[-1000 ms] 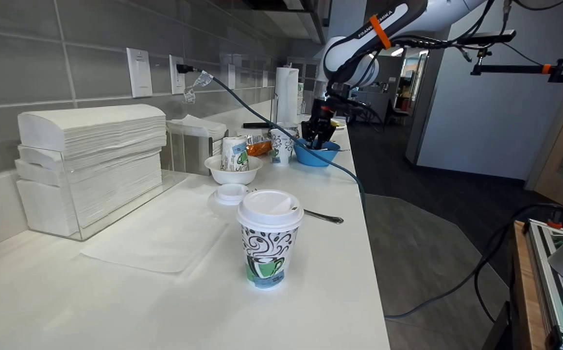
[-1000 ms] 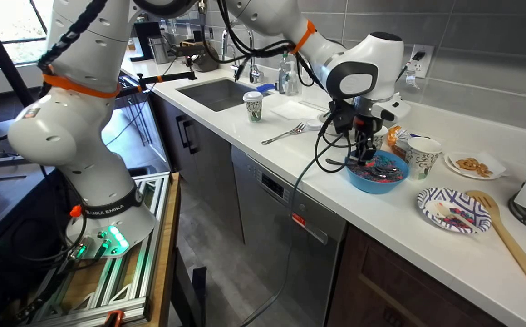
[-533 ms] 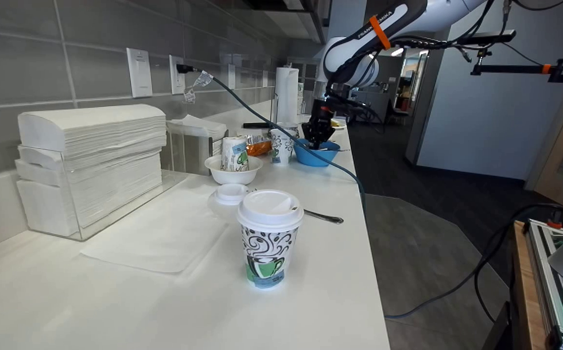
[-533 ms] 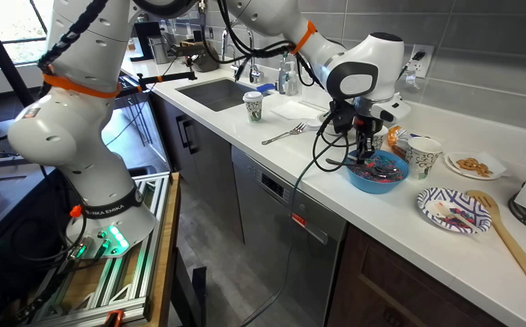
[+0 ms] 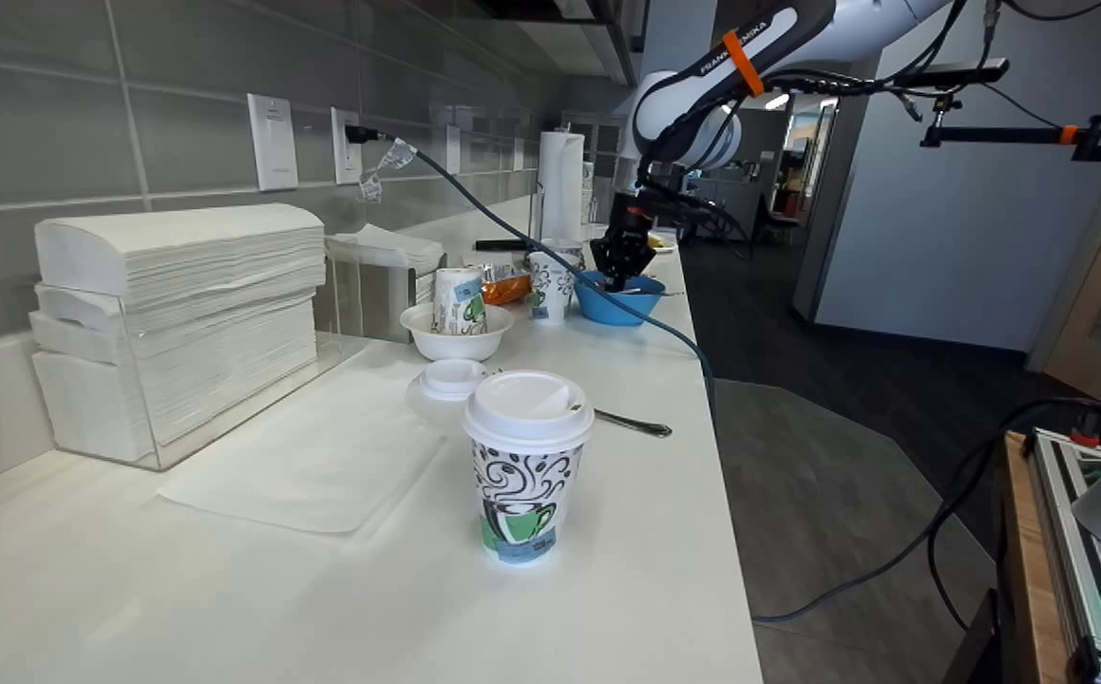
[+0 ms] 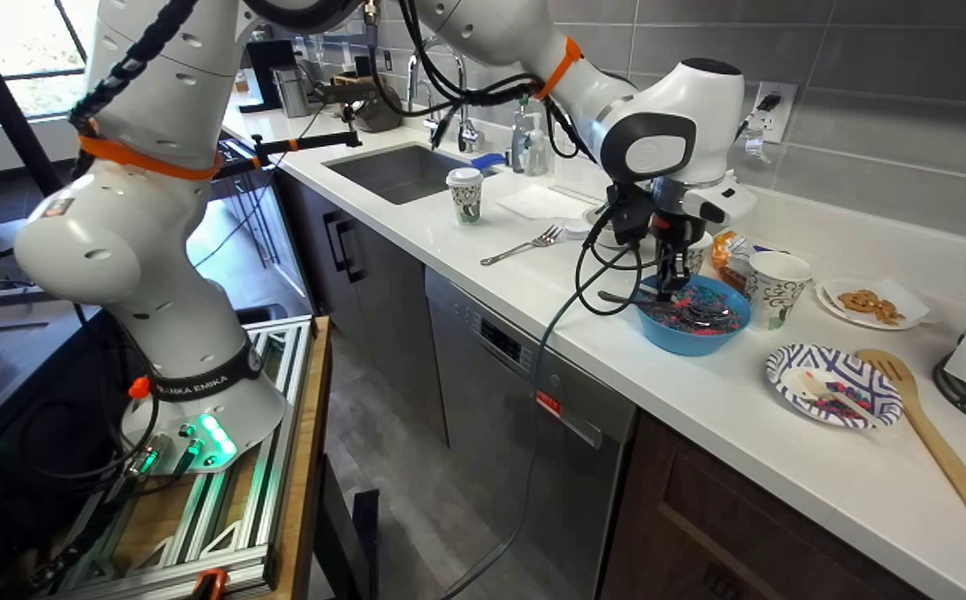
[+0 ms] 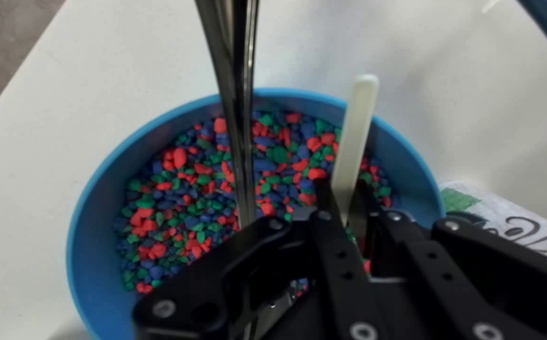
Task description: Use the white knife to place some cereal from the blue bowl into the black and white bowl then put the knife in the second coffee cup from the right.
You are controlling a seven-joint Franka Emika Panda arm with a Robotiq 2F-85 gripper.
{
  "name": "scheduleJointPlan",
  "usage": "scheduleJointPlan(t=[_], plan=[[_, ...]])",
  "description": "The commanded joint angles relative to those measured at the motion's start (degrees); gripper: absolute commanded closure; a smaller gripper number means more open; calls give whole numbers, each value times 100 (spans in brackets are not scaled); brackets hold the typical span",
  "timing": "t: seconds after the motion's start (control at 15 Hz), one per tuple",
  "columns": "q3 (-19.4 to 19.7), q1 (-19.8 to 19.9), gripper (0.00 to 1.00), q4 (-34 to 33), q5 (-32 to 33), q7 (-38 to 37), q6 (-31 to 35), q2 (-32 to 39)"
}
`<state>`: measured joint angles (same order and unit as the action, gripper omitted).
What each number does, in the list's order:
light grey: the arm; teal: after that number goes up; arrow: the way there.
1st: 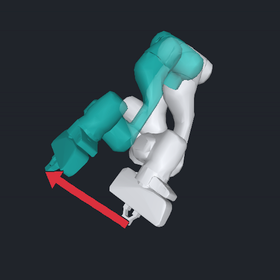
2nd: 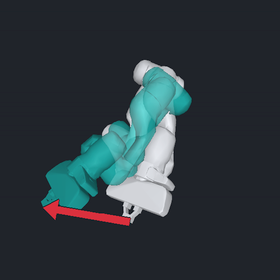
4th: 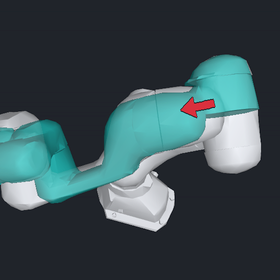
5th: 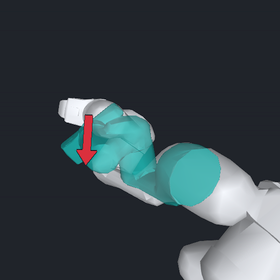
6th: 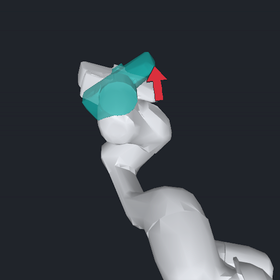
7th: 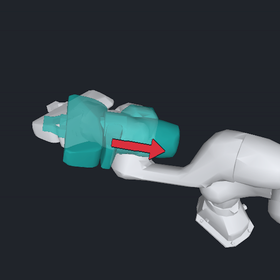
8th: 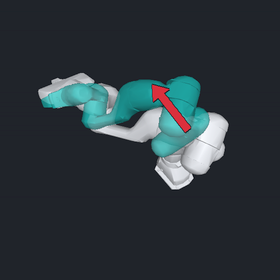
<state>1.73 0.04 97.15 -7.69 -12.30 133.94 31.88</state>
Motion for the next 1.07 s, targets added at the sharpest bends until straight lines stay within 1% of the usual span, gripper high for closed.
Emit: scheduleJointPlan(t=[0.0, 0.33, 0.73, 1.0], plan=[[-71, 36, 97, 70, -55, 157, 215, -6], [-161, 87, 97, 146, -125, 404, 443, -43], [-68, 5, 97, 329, 66, 421, 698, -158], [-70, 18, 97, 435, 64, 430, 848, -210]])
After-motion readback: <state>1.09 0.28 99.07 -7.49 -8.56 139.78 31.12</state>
